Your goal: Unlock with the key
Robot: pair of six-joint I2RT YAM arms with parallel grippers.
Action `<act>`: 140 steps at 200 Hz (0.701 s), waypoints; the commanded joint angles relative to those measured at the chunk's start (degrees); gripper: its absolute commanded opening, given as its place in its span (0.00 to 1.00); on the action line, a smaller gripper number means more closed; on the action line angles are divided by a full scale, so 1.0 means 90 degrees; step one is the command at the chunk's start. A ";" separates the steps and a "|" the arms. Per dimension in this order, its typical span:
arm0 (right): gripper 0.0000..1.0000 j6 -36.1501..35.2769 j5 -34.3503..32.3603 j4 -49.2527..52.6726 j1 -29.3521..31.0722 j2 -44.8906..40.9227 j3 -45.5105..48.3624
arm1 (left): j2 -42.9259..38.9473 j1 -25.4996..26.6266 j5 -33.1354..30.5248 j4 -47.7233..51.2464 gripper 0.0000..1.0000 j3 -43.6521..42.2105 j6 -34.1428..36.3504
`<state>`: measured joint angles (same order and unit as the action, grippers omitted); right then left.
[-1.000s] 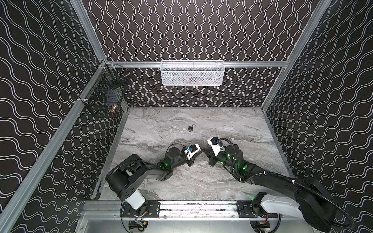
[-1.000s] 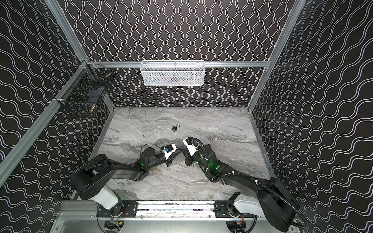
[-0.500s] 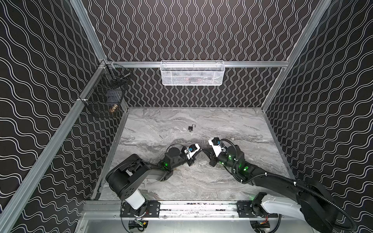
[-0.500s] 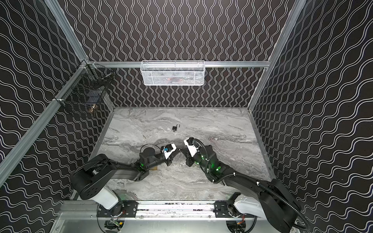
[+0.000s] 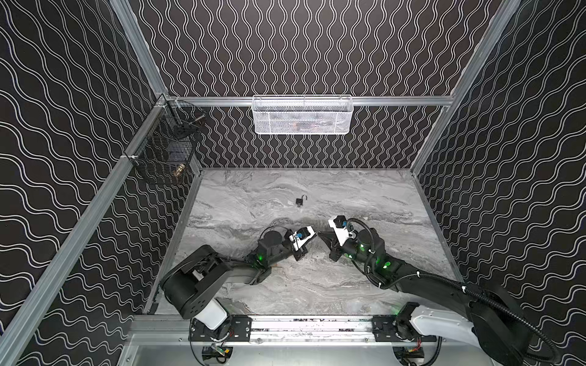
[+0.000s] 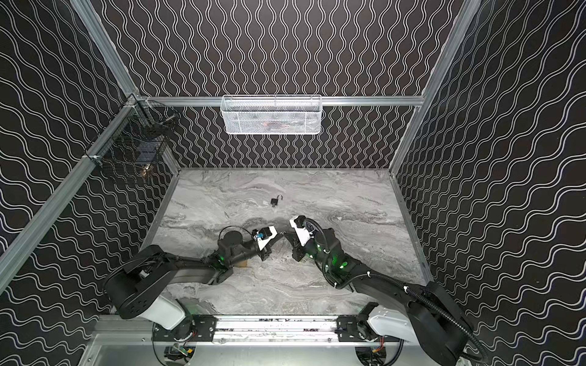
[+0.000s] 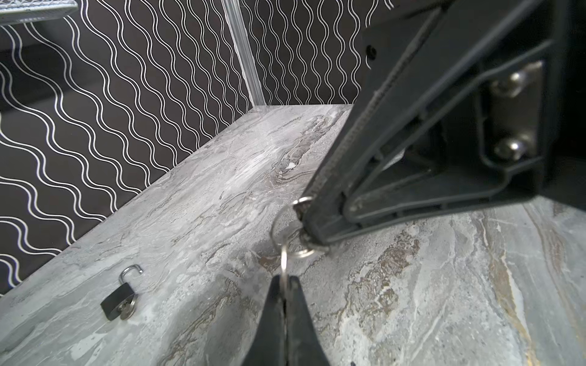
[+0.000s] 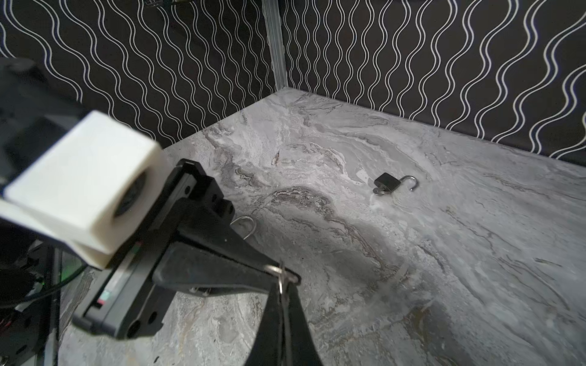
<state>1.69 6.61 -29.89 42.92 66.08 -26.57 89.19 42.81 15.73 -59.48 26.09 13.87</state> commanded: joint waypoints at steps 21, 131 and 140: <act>0.00 0.0124 -0.0448 -0.0438 -0.0060 -0.0266 0.0207 | -0.0440 0.0000 -0.0235 0.1069 0.00 0.0229 0.0700; 0.26 0.1644 -0.0598 -0.1109 -0.1514 -0.1255 0.1142 | -0.1743 0.0026 -0.1714 0.5600 0.00 0.2238 0.3063; 0.32 0.1745 -0.0333 -0.1180 -0.1685 -0.1214 0.1158 | -0.1791 0.0102 -0.2049 0.5949 0.00 0.2393 0.3591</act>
<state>11.62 -1.37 -35.97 31.03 55.46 -16.99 74.24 42.96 3.49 -18.65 44.71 34.70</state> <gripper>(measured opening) 0.264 0.050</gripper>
